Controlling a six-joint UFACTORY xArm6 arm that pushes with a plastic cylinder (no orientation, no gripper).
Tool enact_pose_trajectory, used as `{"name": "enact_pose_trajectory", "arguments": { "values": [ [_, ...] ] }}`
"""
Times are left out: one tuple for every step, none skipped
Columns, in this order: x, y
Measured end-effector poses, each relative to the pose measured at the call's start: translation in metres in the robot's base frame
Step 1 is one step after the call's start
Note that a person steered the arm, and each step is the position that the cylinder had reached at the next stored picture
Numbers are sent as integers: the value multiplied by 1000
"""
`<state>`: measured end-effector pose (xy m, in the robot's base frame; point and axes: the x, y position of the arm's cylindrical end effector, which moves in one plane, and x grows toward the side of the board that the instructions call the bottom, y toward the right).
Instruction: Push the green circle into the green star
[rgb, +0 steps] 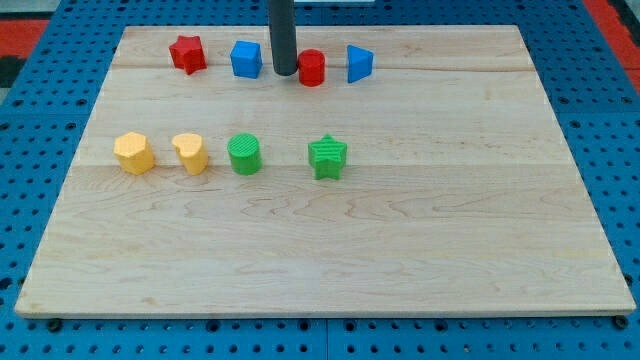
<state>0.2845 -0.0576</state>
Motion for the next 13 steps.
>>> {"name": "enact_pose_trajectory", "arguments": {
  "values": [
    [33,-32],
    [77,-55],
    [111,-79],
    [146,-78],
    [158,-58],
    [141,-28],
    [137,-20],
    [137,42],
    [146,70],
    [161,61],
    [199,97],
    [208,164],
    [200,92]
  ]
}}
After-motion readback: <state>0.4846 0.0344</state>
